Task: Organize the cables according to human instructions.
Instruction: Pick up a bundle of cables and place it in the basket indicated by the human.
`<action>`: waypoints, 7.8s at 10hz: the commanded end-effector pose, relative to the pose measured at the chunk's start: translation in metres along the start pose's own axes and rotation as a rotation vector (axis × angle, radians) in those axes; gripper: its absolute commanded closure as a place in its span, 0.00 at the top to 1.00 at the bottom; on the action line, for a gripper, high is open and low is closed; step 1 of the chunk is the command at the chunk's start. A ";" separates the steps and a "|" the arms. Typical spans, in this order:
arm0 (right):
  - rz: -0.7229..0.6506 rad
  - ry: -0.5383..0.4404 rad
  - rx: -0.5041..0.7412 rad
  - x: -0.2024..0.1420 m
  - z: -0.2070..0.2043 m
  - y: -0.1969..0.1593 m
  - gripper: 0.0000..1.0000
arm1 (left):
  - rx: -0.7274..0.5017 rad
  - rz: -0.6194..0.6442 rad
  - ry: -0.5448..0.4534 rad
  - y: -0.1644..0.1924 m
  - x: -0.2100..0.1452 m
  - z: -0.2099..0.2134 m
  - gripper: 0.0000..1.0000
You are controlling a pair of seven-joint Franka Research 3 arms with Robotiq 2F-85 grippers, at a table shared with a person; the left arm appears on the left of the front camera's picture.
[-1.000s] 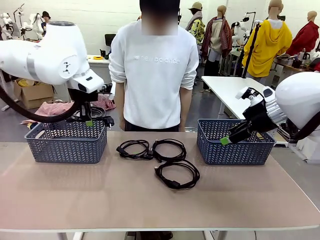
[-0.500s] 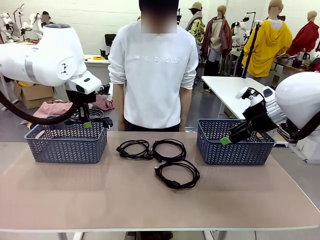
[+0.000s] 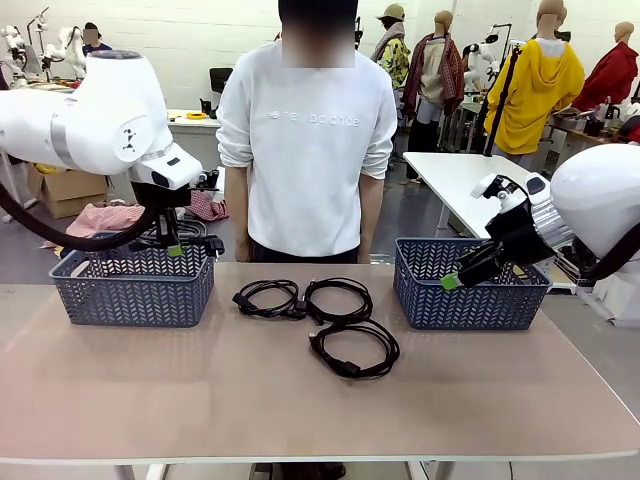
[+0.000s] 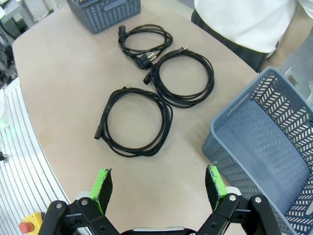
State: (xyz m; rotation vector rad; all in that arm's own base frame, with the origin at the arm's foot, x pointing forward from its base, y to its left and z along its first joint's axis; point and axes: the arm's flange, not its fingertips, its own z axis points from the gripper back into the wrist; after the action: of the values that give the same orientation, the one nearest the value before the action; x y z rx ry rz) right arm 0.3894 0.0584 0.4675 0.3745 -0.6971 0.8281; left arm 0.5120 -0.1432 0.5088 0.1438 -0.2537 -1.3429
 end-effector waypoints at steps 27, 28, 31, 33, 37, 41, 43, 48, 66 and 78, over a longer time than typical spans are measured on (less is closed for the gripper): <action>0.007 -0.023 0.013 0.000 -0.002 -0.003 1.00 | -0.040 0.152 0.014 0.082 -0.082 -0.060 1.00; 0.007 -0.023 0.013 0.000 -0.002 -0.003 1.00 | -0.041 0.160 0.008 0.083 -0.082 -0.060 1.00; 0.007 -0.023 0.013 0.000 -0.002 -0.003 1.00 | -0.024 0.175 0.030 0.076 -0.077 -0.063 1.00; 0.007 -0.023 0.013 0.000 -0.002 -0.003 1.00 | -0.024 0.175 0.030 0.076 -0.077 -0.063 1.00; 0.007 -0.023 0.013 0.000 -0.002 -0.003 1.00 | -0.036 0.174 -0.073 0.051 -0.056 -0.047 1.00; 0.007 -0.023 0.013 0.000 -0.002 -0.003 1.00 | -0.077 0.129 -0.252 -0.008 -0.028 -0.023 1.00; 0.007 -0.023 0.013 0.000 -0.002 -0.003 1.00 | -0.118 0.096 -0.351 -0.035 -0.018 -0.020 1.00; 0.007 -0.023 0.013 0.000 -0.002 -0.003 1.00 | -0.197 0.082 -0.483 -0.081 -0.017 -0.031 1.00; 0.007 -0.023 0.013 0.000 -0.002 -0.003 1.00 | -0.205 0.100 -0.454 -0.086 -0.011 -0.034 1.00; 0.007 -0.023 0.013 0.000 -0.002 -0.003 1.00 | -0.168 -0.155 -0.151 0.007 0.102 -0.065 1.00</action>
State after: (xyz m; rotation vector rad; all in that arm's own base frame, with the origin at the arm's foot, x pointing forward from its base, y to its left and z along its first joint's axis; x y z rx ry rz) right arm 0.3893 0.0588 0.4676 0.3737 -0.6967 0.8291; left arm 0.5387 -0.2347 0.4531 -0.0989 -0.3062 -1.5124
